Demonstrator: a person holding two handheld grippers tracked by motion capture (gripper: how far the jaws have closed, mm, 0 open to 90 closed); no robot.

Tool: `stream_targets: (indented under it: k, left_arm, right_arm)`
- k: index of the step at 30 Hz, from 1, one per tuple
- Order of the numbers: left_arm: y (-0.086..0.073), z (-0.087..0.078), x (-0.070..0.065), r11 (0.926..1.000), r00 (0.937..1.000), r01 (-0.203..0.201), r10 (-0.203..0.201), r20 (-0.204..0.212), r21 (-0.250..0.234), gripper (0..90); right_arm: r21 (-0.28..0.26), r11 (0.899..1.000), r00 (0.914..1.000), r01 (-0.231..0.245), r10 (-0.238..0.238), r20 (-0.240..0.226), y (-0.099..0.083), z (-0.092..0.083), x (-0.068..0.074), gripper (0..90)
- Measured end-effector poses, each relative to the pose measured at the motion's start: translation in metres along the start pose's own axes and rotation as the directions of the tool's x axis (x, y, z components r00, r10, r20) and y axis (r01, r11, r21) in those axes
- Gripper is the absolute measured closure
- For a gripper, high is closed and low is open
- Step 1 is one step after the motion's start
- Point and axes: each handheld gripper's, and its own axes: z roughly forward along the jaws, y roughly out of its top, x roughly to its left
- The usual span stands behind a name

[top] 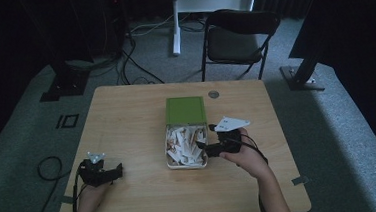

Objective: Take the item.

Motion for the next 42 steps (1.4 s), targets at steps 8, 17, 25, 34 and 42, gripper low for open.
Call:
stream_targets:
  k: [8,17,25,34,42]
  left_arm:
    - [0.0,0.0,0.0,1.0,1.0,0.003,-0.003,0.0,-0.001,2.4]
    - [0.0,0.0,0.0,1.0,1.0,0.003,-0.003,0.001,0.001,2.4]
    - [0.0,0.0,0.0,1.0,1.0,0.002,-0.002,0.0,0.0,2.3]
    - [0.0,0.0,0.0,1.0,1.0,0.001,-0.001,0.0,-0.001,2.4]
    - [0.0,0.0,0.0,1.0,1.0,0.001,-0.001,0.0,-0.001,2.4]
  right_arm:
    - [0.012,0.999,0.9982,0.051,-0.05,-0.034,0.01,0.015,0.013,21.1]
    - [0.03,0.996,0.9935,0.08,-0.077,-0.084,0.019,0.035,0.026,25.1]
    - [0.06,0.993,0.9898,0.098,-0.091,-0.11,0.023,0.056,0.036,33.0]
    - [0.103,0.988,0.9865,0.119,-0.106,-0.125,0.024,0.079,0.044,38.3]
    - [0.141,0.984,0.9887,0.109,-0.093,-0.118,0.019,0.088,0.042,43.7]
